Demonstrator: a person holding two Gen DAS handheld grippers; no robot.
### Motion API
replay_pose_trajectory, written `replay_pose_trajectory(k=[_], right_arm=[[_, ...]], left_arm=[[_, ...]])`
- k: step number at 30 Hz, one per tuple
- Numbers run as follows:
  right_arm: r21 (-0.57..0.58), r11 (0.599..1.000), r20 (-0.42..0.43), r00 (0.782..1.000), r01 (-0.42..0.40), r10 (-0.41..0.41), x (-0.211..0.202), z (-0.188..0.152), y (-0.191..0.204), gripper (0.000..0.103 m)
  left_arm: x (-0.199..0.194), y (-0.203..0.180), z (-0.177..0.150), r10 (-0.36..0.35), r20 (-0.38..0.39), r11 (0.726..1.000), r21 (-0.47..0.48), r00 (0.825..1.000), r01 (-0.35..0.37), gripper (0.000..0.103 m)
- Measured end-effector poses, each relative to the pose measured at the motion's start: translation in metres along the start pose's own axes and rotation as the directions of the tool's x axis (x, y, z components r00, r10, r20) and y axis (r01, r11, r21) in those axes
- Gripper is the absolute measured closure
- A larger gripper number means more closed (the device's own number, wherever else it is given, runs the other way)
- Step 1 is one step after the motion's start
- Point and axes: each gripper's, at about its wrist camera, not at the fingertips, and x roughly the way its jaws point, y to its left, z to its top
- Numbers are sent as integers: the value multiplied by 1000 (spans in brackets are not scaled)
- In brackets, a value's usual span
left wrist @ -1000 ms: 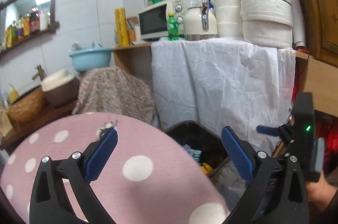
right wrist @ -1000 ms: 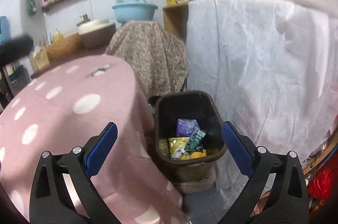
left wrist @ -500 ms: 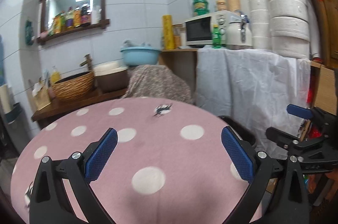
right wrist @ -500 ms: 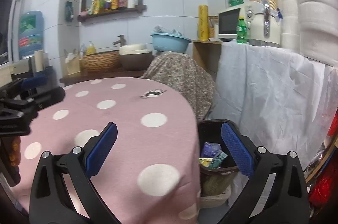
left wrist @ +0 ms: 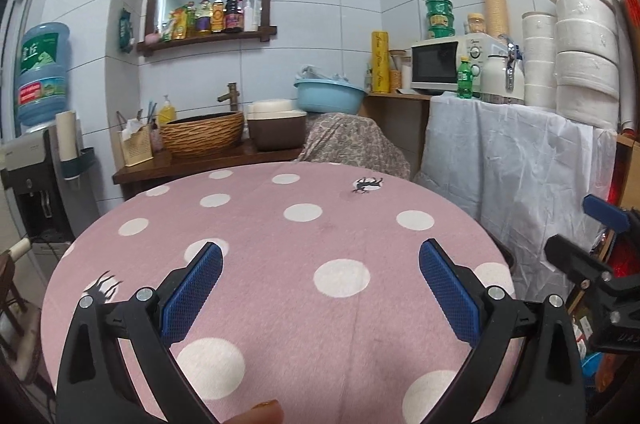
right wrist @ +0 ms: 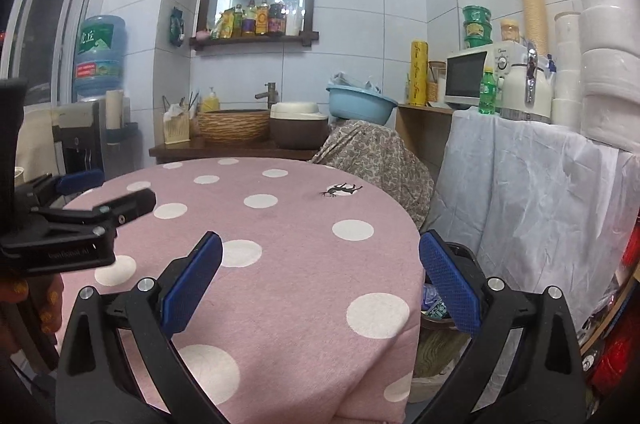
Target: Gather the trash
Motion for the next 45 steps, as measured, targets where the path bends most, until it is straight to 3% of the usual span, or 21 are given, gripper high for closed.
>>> replay_pose_trajectory(k=[3, 11, 45], right_arm=[[36, 999, 16, 1000, 1, -1, -10, -4, 0, 6], [79, 997, 10, 1000, -3, 2, -17, -9, -7, 6], [102, 995, 17, 1000, -16, 15, -20, -10, -11, 6]], left_arm=[[-8, 5, -9, 54, 10, 998, -34, 999, -53, 5], [-16, 11, -19, 89, 17, 995, -38, 996, -89, 5], [-20, 17, -16, 74, 8, 995, -70, 997, -73, 5]])
